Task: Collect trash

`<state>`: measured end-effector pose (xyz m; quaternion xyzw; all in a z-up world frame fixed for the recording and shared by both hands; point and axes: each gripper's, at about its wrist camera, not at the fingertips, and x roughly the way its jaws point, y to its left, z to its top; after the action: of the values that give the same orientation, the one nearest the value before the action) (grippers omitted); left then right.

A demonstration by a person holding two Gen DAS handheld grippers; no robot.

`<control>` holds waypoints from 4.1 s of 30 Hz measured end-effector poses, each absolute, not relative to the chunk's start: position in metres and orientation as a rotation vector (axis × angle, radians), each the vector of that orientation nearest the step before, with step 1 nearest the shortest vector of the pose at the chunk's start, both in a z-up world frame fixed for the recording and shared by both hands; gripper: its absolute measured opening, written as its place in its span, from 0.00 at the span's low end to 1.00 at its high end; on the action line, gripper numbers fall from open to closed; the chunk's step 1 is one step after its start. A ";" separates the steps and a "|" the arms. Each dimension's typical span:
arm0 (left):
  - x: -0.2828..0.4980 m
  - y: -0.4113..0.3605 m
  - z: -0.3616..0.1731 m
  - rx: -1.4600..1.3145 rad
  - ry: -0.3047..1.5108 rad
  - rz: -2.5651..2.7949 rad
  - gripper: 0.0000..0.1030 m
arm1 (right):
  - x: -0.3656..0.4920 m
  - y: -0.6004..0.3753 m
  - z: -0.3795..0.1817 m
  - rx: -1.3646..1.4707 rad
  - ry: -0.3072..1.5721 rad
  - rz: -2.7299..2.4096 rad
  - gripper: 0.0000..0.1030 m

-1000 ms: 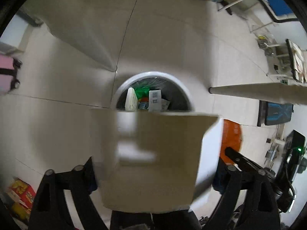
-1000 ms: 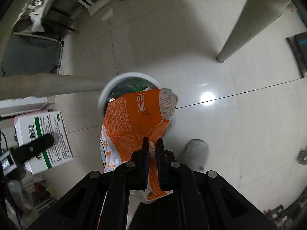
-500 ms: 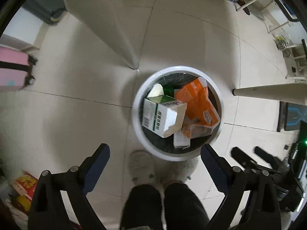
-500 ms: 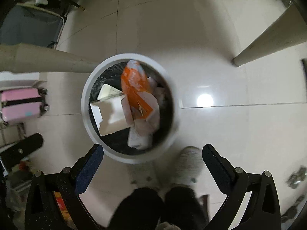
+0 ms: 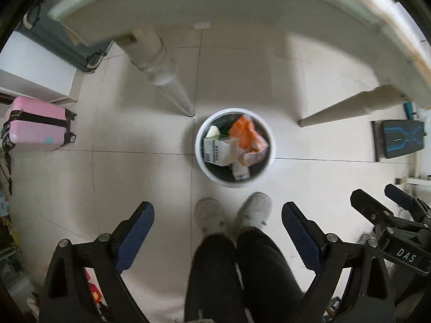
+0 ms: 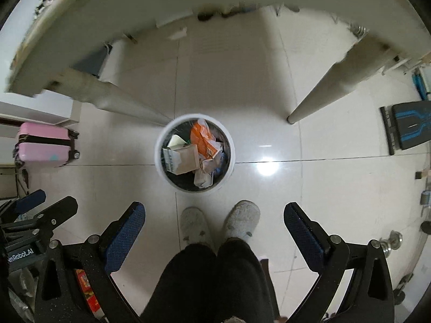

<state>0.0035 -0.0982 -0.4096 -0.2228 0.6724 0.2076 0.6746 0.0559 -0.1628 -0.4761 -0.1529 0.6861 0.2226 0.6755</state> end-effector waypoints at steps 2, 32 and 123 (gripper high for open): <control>-0.001 -0.105 -0.374 -0.497 1.496 0.451 0.94 | 0.053 -0.168 -0.432 -0.333 1.537 0.502 1.00; -0.047 -0.149 -0.081 -0.601 1.140 0.211 0.94 | 0.003 -0.233 -0.070 -0.108 1.395 0.794 1.00; -0.051 -0.167 -0.065 -0.571 1.115 0.155 1.00 | -0.017 -0.236 -0.053 -0.120 1.449 0.824 1.00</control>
<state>-0.0509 -0.1669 -0.0653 -0.2671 0.5214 0.0726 0.8072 -0.0174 -0.2363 -0.0534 -0.0531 0.6431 0.3656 0.6707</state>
